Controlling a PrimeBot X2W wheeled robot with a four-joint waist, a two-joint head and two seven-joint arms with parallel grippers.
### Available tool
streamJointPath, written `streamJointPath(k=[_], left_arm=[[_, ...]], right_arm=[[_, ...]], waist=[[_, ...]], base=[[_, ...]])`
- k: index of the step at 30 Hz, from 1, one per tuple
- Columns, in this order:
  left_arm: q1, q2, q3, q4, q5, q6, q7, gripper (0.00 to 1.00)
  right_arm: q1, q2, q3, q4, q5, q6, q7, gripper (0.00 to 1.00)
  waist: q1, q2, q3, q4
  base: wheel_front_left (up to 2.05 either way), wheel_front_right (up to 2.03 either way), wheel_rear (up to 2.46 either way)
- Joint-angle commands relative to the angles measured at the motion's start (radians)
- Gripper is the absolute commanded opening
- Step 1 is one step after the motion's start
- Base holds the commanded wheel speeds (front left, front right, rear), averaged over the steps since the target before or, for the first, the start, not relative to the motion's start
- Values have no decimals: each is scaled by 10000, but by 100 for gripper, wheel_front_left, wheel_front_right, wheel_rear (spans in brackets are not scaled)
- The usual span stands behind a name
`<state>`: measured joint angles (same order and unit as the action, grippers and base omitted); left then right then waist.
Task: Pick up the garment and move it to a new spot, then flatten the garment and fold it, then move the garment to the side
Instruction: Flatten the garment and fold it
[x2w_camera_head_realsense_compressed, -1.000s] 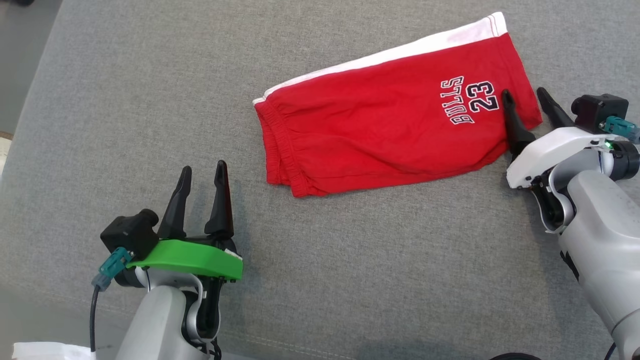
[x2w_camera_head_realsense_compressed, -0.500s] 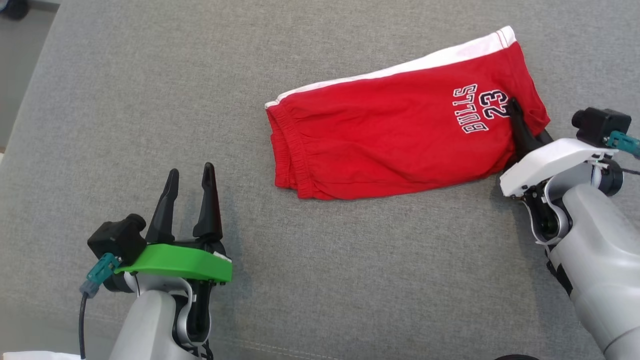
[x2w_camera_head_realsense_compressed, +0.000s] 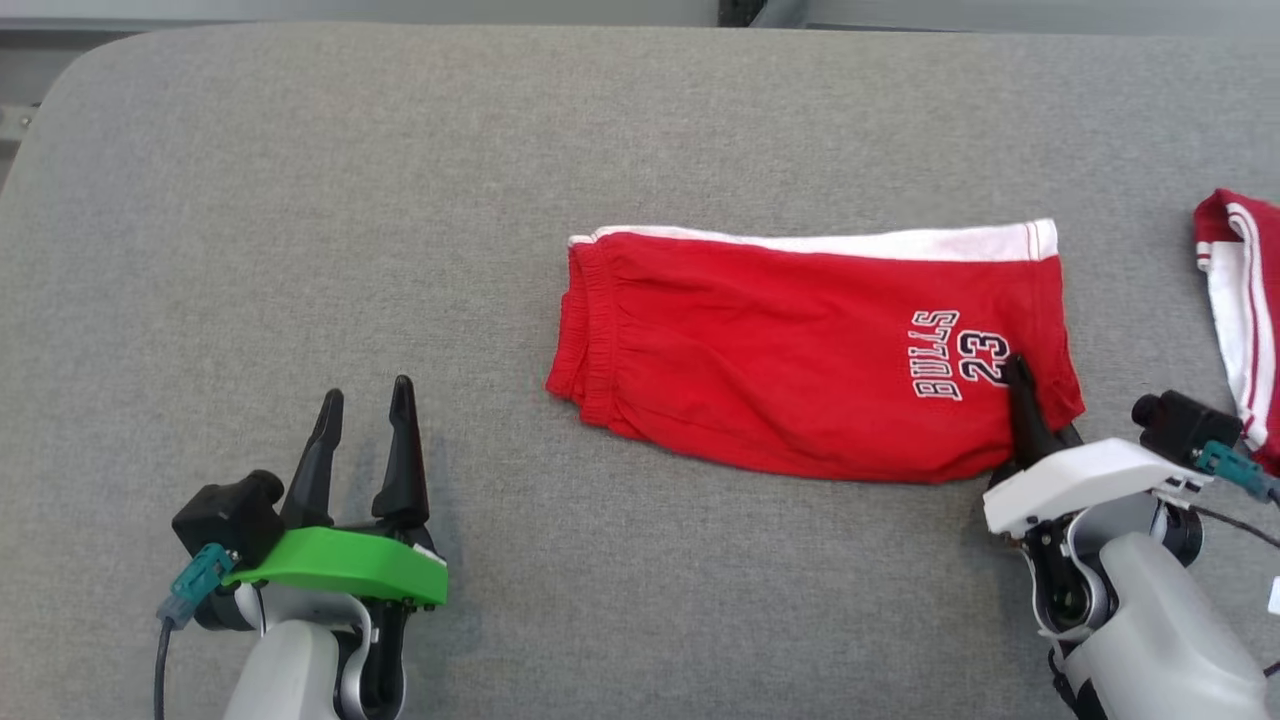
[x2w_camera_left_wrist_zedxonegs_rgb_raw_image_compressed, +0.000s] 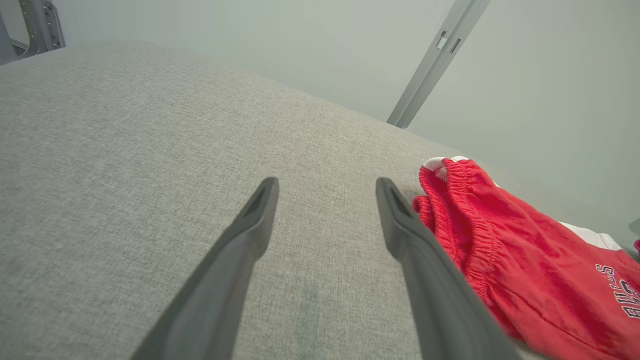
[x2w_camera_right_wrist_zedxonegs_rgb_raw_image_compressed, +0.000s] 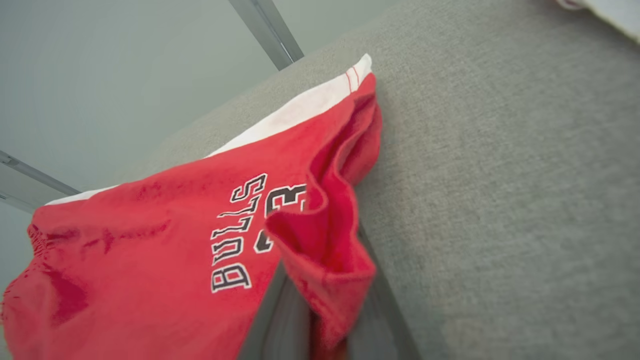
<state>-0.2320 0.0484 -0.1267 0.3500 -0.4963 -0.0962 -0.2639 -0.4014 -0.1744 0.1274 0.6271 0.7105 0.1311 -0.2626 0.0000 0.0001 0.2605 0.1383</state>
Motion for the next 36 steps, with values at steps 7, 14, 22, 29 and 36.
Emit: streamJointPath(k=[7,14,22,29,36], left_arm=[[457,43,100,237,146,-104,7,100],[646,43,134,282,160,-157,7,100],[527,42,-159,384,-126,-147,7,100],[480,42,-483,437,-422,-65,5,100],[423,40,-604,421,-511,-85,7,100]], right_arm=[[673,284,-224,223,-423,-10,-24,0],[361,340,-89,-569,-1106,-9,-24,0],[-785,448,1577,-1367,-2178,-7,-23,0],[-1581,763,3880,-555,-2148,-9,-20,0],[-2143,999,4509,785,-2025,-9,-22,100]], waist=[[0,-1,-931,-682],[0,-1,-972,-603],[0,-1,-847,-114],[0,-1,-742,727],[0,-1,-578,1317]], base=[[0,0,0],[0,0,0],[0,0,0],[0,0,0],[0,0,0]])
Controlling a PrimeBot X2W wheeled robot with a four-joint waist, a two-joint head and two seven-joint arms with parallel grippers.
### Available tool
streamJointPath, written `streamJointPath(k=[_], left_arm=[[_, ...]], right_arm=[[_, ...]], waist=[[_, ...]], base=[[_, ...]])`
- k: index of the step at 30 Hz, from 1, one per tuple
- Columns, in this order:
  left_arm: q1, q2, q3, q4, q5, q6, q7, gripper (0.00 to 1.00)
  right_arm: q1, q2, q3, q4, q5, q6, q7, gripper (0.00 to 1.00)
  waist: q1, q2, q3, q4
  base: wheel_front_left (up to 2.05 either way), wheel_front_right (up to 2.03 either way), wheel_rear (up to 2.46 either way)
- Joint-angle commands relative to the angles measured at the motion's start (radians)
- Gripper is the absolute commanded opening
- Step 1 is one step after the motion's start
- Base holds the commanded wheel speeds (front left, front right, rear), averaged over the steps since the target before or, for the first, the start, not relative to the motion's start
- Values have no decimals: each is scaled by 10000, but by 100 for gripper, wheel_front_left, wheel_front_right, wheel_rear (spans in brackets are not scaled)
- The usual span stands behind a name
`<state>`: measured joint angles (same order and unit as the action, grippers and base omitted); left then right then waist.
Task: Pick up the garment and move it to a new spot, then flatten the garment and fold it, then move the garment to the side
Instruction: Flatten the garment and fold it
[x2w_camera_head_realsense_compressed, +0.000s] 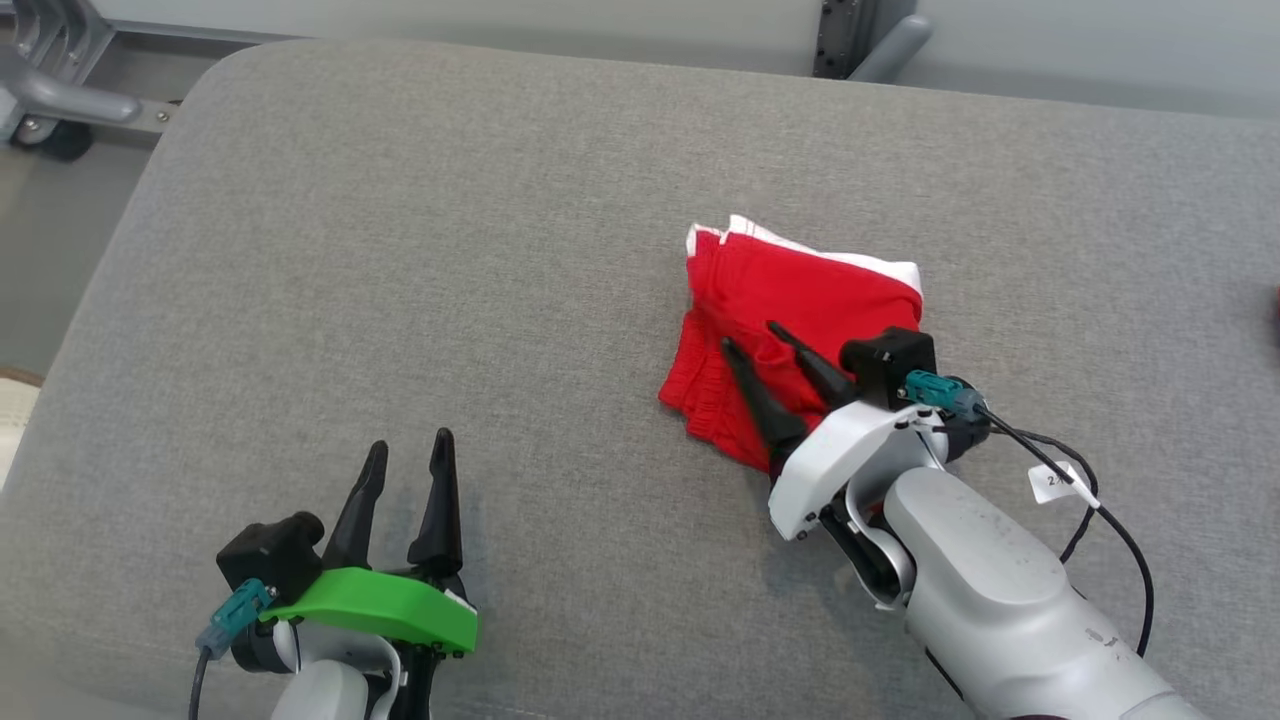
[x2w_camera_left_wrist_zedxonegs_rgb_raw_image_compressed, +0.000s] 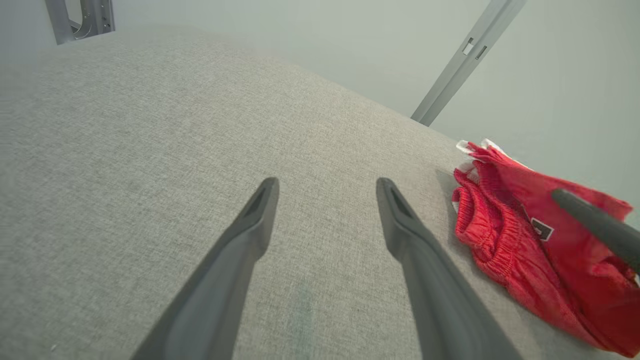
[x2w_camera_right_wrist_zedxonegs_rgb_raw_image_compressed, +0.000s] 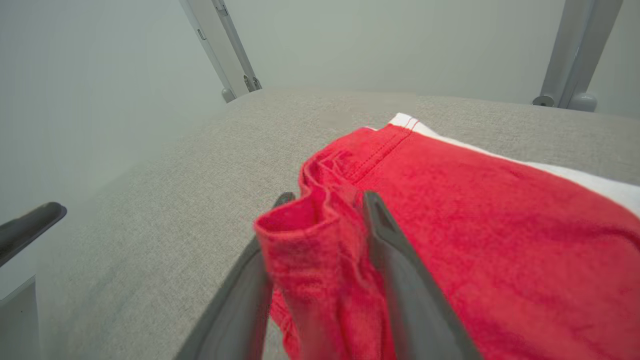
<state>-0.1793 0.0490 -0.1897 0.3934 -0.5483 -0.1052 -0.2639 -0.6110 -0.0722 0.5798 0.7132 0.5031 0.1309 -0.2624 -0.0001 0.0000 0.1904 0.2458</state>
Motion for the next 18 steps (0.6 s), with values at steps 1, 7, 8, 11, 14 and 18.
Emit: streamJointPath(k=[1,7,8,11,14,18], left_arm=[[-124,34,16,-9,5,2,7,100],[-140,34,226,-62,139,83,7,100],[-103,34,276,-63,203,93,7,100],[51,39,510,-91,344,134,7,100],[174,33,703,-128,428,92,7,100],[304,38,883,-140,541,68,7,100]], right_arm=[[-110,28,-1,63,10,-7,-24,100],[-94,133,-50,-359,239,-7,-23,100],[24,141,-136,-503,268,-7,-23,100],[400,110,-557,-825,189,-7,-24,100],[828,-17,-1407,-1106,25,-7,-24,100],[1557,-120,-2476,-1451,-314,-5,-24,100]], waist=[[1,0,146,296],[1,0,91,212],[1,0,29,134],[1,0,-207,-185],[1,0,-414,-531],[1,0,-593,-1008]], base=[[0,0,0],[0,0,0],[0,0,0],[0,0,0],[0,0,0],[0,0,0]])
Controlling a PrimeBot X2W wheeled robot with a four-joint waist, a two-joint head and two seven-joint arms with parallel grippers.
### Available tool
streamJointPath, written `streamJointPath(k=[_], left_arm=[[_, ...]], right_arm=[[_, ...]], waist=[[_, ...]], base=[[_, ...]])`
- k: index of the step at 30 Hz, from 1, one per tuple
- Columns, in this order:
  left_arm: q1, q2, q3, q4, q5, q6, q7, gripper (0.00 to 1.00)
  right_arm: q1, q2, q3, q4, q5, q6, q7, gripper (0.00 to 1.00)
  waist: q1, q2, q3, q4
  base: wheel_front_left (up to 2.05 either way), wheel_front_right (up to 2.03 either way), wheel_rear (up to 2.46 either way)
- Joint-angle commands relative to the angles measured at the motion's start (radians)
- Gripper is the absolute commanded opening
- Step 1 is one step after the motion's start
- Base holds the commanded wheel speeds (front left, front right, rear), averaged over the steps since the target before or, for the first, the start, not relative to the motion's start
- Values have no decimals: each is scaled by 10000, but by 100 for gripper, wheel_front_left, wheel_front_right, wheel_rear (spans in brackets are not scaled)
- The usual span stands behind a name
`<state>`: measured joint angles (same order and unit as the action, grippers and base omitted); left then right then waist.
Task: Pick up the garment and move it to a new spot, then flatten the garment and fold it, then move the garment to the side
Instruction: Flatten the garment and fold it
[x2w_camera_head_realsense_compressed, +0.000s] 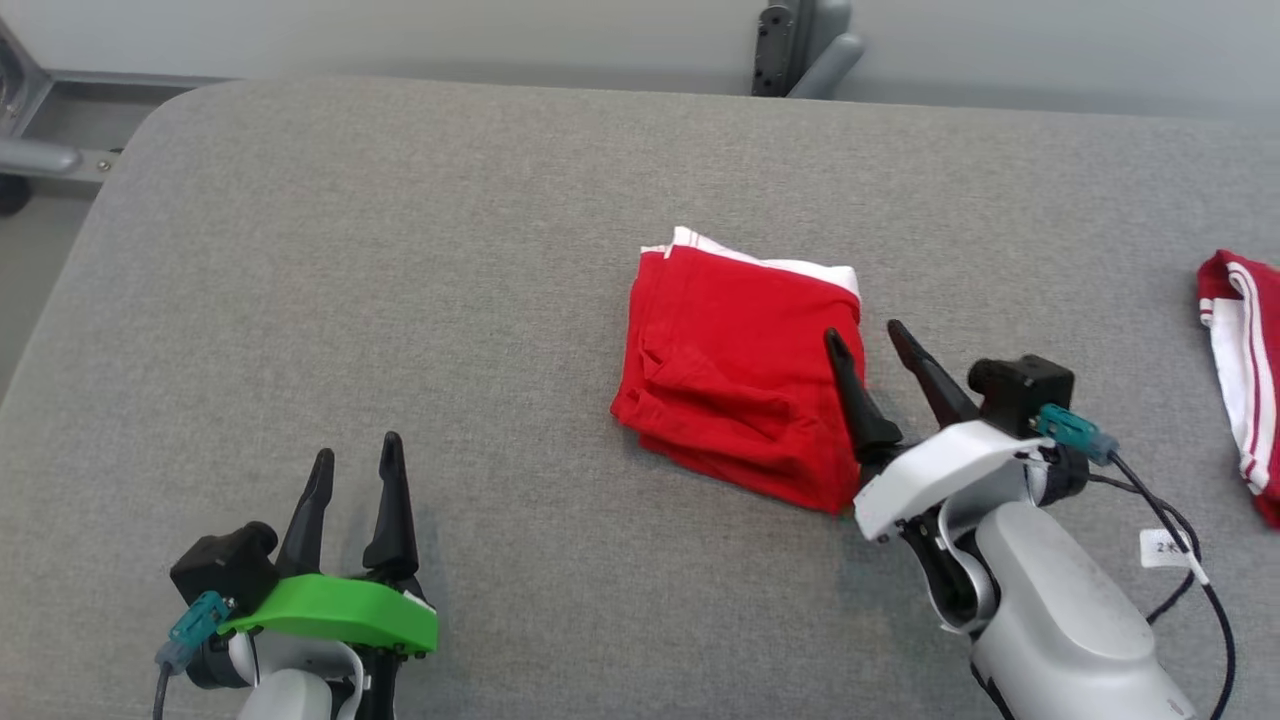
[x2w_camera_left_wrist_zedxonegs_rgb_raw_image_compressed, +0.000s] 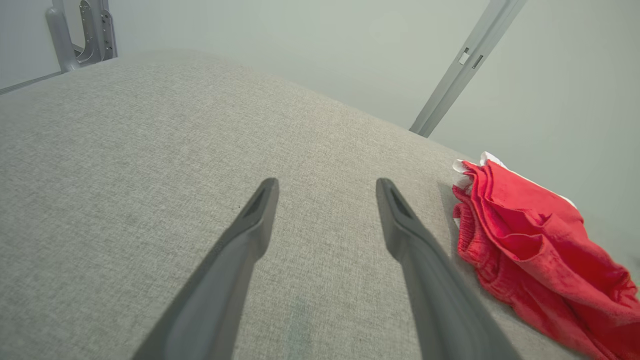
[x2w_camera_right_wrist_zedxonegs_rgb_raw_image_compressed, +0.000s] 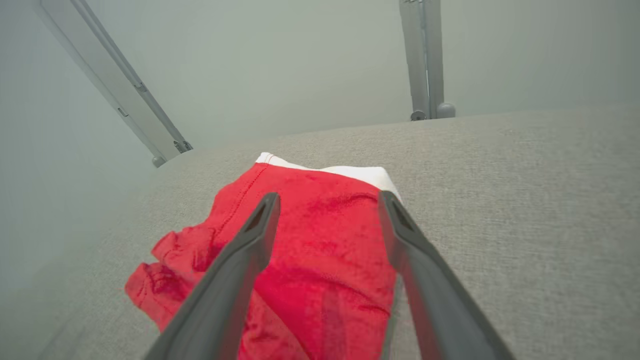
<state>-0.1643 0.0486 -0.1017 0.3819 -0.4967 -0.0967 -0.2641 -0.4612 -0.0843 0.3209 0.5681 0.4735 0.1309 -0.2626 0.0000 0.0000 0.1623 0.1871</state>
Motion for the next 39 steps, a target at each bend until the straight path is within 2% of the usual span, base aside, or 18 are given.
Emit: streamJointPath(k=[1,6,14,20,29,39], left_arm=[[159,41,93,-33,108,-31,9,100],[289,41,346,-95,384,37,9,100],[679,43,856,-335,1177,301,7,100],[1118,41,1159,-463,1713,437,9,100],[1627,41,1466,-574,1657,378,9,100],[1812,41,1514,-521,1804,257,9,100]], right_arm=[[383,-92,-474,-198,-308,-7,-24,100],[1197,-25,-1759,-706,-894,-5,-24,100],[2125,192,-2905,-1515,-1677,-5,-23,100],[2682,268,-3196,-1820,-2036,-5,-23,100],[3202,321,-3225,-1901,-2263,-5,-23,100],[3368,321,-2994,-1837,-2017,-5,-23,100]], waist=[[0,0,-366,-627],[0,0,-520,-1105],[0,0,-900,-1645],[0,0,-1337,-1925],[0,0,-1659,-2141],[0,0,-1763,-2180]], base=[[0,0,0],[0,0,0],[0,0,0],[0,0,0],[0,0,0],[0,0,0]])
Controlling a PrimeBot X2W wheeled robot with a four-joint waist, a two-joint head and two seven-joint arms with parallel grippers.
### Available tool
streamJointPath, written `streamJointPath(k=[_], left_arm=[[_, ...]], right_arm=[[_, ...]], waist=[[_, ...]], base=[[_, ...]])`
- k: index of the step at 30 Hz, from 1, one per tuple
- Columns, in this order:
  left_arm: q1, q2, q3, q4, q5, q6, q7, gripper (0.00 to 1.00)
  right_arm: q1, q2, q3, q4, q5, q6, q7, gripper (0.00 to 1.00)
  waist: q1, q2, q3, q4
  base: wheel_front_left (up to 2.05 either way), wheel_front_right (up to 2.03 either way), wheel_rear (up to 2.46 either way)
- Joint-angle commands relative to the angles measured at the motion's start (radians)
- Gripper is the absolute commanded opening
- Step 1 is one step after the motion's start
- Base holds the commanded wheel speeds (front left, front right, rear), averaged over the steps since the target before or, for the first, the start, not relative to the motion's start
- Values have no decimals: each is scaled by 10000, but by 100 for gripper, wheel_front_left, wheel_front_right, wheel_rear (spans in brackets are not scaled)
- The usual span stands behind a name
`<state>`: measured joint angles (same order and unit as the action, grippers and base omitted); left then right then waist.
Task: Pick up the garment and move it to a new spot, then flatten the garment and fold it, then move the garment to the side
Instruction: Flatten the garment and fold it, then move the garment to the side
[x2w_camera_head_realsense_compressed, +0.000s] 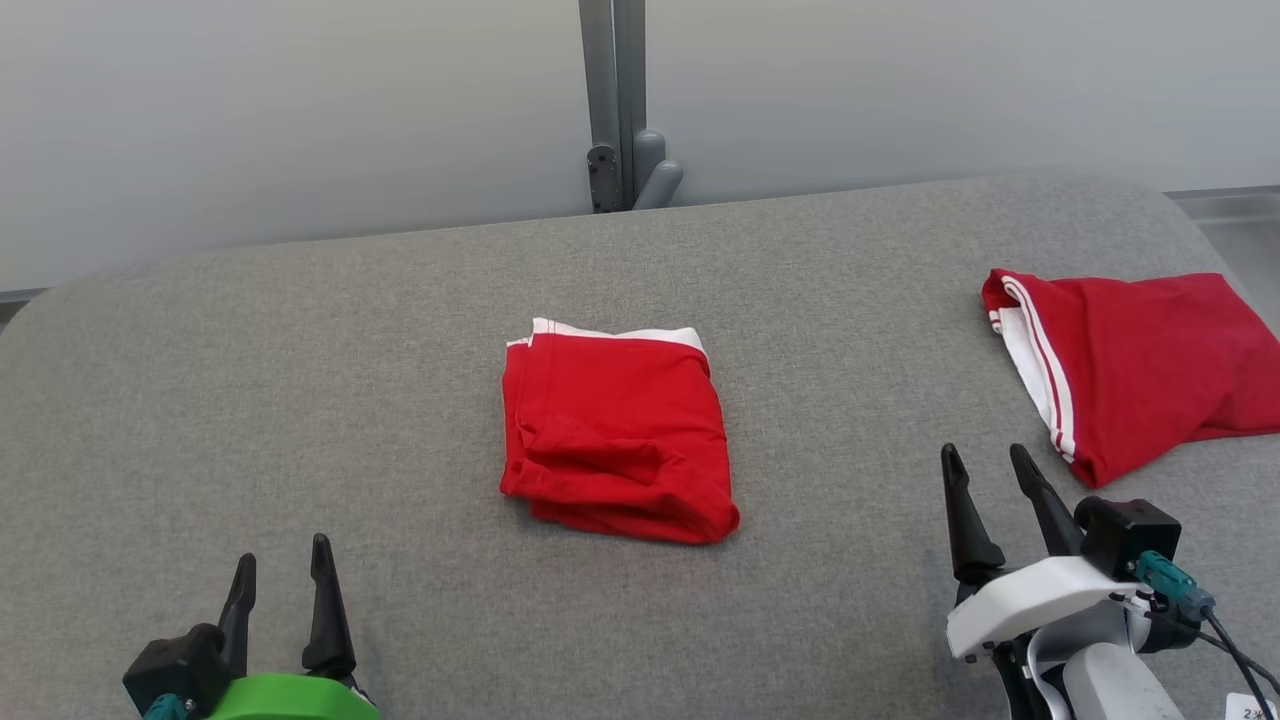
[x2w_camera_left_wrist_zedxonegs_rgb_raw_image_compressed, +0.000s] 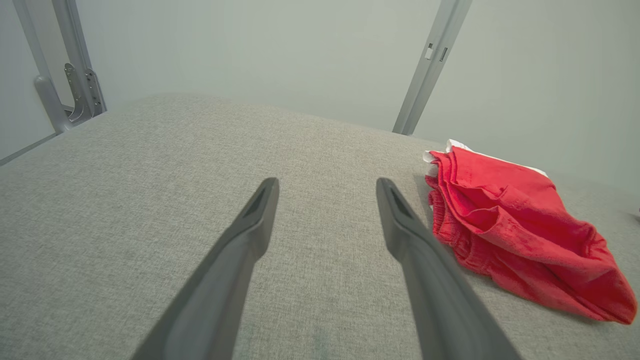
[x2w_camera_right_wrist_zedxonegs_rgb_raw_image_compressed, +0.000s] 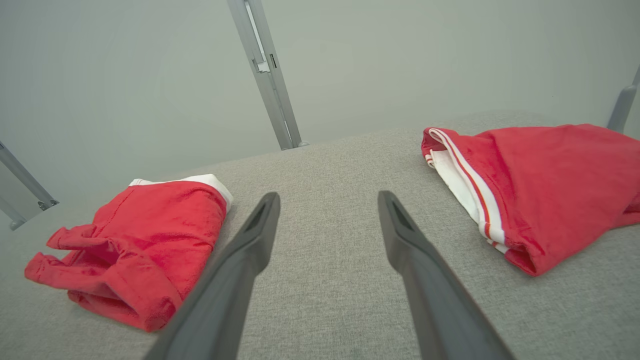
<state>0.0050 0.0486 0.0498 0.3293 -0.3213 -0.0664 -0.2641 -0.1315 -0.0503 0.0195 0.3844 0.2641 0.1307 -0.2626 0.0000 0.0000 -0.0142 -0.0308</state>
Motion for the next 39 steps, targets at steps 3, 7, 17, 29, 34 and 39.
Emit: streamJointPath(k=[3,7,17,29,34,39], left_arm=[[161,42,-38,-38,53,-51,9,100],[97,42,-102,-69,33,-48,9,100],[-377,42,-506,-296,-38,31,9,100],[-1318,45,-1596,-236,-261,86,9,100],[-1455,39,-1872,-100,-362,61,9,100],[-1539,39,-2037,-86,-475,134,8,100]], right_arm=[[86,-20,54,-15,133,-3,-23,100],[44,-17,49,-6,194,-3,-23,100],[-494,-17,470,190,353,-3,-23,100],[-2756,-51,1905,1880,2165,-5,-25,100],[-3775,-253,2540,2955,2855,-3,-23,100],[-4670,-478,3111,4071,3386,-3,0,100]], waist=[[0,0,25,10],[0,0,103,57],[0,0,1028,453],[0,0,2624,1769],[0,0,2876,2248],[0,0,3071,2598]], base=[[0,0,0],[0,0,0],[0,0,0],[0,0,0],[0,0,0],[0,0,0]])
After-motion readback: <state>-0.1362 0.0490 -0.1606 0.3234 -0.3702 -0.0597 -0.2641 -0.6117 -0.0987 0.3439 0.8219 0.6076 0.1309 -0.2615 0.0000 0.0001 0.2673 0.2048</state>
